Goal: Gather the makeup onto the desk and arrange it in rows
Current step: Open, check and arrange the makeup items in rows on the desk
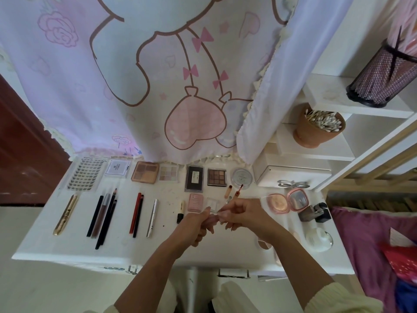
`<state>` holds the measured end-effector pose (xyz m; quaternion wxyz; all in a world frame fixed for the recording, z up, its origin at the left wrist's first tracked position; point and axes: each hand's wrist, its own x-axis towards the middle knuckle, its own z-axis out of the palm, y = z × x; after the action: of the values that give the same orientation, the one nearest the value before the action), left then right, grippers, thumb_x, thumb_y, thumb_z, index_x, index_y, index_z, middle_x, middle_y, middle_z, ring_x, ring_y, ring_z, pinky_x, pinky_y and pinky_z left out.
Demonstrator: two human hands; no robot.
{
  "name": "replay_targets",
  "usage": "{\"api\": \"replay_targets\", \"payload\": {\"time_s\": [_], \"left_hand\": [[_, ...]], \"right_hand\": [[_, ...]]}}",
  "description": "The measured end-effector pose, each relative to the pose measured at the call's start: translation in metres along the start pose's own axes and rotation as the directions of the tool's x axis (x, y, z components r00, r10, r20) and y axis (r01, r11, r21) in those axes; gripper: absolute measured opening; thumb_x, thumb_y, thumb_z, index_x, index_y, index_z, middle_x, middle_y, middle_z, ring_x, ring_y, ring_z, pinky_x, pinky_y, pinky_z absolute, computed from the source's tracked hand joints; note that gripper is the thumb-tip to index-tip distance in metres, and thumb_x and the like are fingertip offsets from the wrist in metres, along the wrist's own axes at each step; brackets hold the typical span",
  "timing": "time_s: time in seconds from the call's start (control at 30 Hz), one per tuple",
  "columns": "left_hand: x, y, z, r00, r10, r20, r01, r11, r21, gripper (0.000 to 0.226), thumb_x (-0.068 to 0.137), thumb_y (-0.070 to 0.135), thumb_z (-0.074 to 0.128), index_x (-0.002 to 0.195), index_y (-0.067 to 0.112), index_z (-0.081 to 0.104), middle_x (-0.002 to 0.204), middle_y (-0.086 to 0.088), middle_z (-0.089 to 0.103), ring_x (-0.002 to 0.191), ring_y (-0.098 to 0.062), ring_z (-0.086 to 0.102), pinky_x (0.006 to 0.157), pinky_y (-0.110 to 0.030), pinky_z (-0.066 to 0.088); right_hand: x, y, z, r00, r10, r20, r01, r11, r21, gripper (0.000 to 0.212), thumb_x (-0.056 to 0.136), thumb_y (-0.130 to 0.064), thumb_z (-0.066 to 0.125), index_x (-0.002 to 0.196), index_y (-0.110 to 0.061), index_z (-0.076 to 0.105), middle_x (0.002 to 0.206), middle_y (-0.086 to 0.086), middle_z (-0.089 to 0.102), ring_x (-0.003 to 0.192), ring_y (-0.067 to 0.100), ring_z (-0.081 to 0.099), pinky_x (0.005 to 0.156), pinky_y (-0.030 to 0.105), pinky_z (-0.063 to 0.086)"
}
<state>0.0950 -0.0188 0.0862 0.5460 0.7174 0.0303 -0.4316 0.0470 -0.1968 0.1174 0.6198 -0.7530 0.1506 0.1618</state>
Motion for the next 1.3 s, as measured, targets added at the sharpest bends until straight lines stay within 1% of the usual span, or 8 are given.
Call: {"api": "replay_targets", "payload": {"time_s": [0.1, 0.27, 0.5, 0.67, 0.77, 0.93, 1.1, 1.3], "left_hand": [[0.001, 0.001, 0.001, 1.000, -0.011, 0.007, 0.011, 1.000, -0.017, 0.054, 0.100, 0.048, 0.036, 0.073, 0.010, 0.062, 0.054, 0.003, 0.042, 0.047, -0.008, 0.034, 0.046, -0.017, 0.030], [0.002, 0.000, 0.001, 1.000, 0.005, 0.001, -0.005, 1.000, 0.016, 0.056, 0.099, 0.050, 0.035, 0.071, 0.011, 0.063, 0.053, 0.004, 0.041, 0.046, -0.007, 0.033, 0.046, -0.018, 0.029], [0.001, 0.002, -0.001, 1.000, 0.018, -0.001, -0.018, 1.000, 0.022, 0.054, 0.100, 0.047, 0.036, 0.071, 0.011, 0.064, 0.051, 0.005, 0.041, 0.045, -0.006, 0.032, 0.045, -0.017, 0.028], [0.000, 0.006, 0.000, 0.999, 0.052, -0.004, -0.051, 0.998, 0.030, 0.051, 0.101, 0.043, 0.035, 0.072, 0.013, 0.063, 0.051, 0.007, 0.042, 0.047, -0.006, 0.033, 0.046, -0.017, 0.029], [0.000, 0.007, -0.001, 0.998, 0.067, -0.013, -0.067, 0.997, 0.039, 0.049, 0.101, 0.041, 0.036, 0.074, 0.011, 0.062, 0.053, 0.005, 0.042, 0.048, -0.007, 0.033, 0.048, -0.018, 0.029], [-0.001, 0.007, -0.002, 0.997, 0.070, -0.017, -0.069, 0.996, 0.048, 0.050, 0.101, 0.042, 0.035, 0.074, 0.011, 0.063, 0.053, 0.005, 0.042, 0.048, -0.006, 0.035, 0.048, -0.017, 0.030], [-0.004, 0.010, -0.002, 0.997, 0.078, -0.001, -0.078, 0.996, 0.043, 0.050, 0.102, 0.042, 0.033, 0.072, 0.015, 0.063, 0.053, 0.006, 0.041, 0.051, -0.008, 0.034, 0.049, -0.018, 0.029], [-0.003, 0.011, -0.006, 0.998, 0.057, -0.034, -0.057, 0.998, 0.004, 0.048, 0.101, 0.041, 0.039, 0.071, 0.015, 0.066, 0.052, 0.004, 0.041, 0.046, -0.007, 0.032, 0.046, -0.018, 0.028]], "right_hand": [[0.000, -0.001, 0.001, 0.999, 0.033, -0.011, -0.032, 0.999, 0.017, 0.021, 0.085, -0.022, 0.072, 0.093, -0.003, 0.069, 0.078, 0.011, 0.073, 0.061, 0.017, 0.064, 0.059, 0.025, 0.052], [0.005, -0.002, 0.007, 0.992, 0.087, -0.086, -0.092, 0.994, -0.056, 0.035, 0.091, -0.036, 0.063, 0.075, -0.006, 0.068, 0.058, 0.005, 0.063, 0.045, 0.012, 0.053, 0.049, 0.021, 0.044], [0.008, 0.000, 0.003, 0.995, 0.045, -0.085, -0.047, 0.999, -0.020, 0.021, 0.086, -0.019, 0.071, 0.086, 0.002, 0.070, 0.063, 0.007, 0.067, 0.053, 0.014, 0.058, 0.053, 0.023, 0.047], [0.010, -0.002, 0.006, 0.988, 0.071, -0.141, -0.089, 0.988, -0.123, 0.038, 0.093, -0.037, 0.060, 0.071, -0.006, 0.068, 0.053, 0.001, 0.061, 0.043, 0.010, 0.053, 0.048, 0.021, 0.045], [0.011, -0.002, 0.006, 0.988, 0.072, -0.140, -0.090, 0.988, -0.126, 0.044, 0.093, -0.041, 0.058, 0.078, -0.001, 0.070, 0.056, 0.003, 0.064, 0.046, 0.012, 0.058, 0.049, 0.022, 0.049], [0.010, -0.003, 0.000, 0.997, 0.019, -0.073, -0.023, 0.998, -0.056, 0.021, 0.086, -0.025, 0.070, 0.086, -0.004, 0.073, 0.075, 0.013, 0.072, 0.058, 0.014, 0.065, 0.058, 0.023, 0.053], [0.009, -0.005, -0.003, 0.998, -0.016, -0.065, 0.012, 0.998, -0.061, 0.011, 0.088, -0.020, 0.068, 0.087, -0.009, 0.071, 0.078, 0.013, 0.072, 0.058, 0.012, 0.064, 0.058, 0.023, 0.052], [0.009, -0.005, -0.002, 0.988, 0.043, -0.147, -0.062, 0.990, -0.127, 0.037, 0.093, -0.035, 0.060, 0.069, -0.008, 0.067, 0.059, 0.005, 0.064, 0.045, 0.009, 0.056, 0.049, 0.021, 0.047]]}}
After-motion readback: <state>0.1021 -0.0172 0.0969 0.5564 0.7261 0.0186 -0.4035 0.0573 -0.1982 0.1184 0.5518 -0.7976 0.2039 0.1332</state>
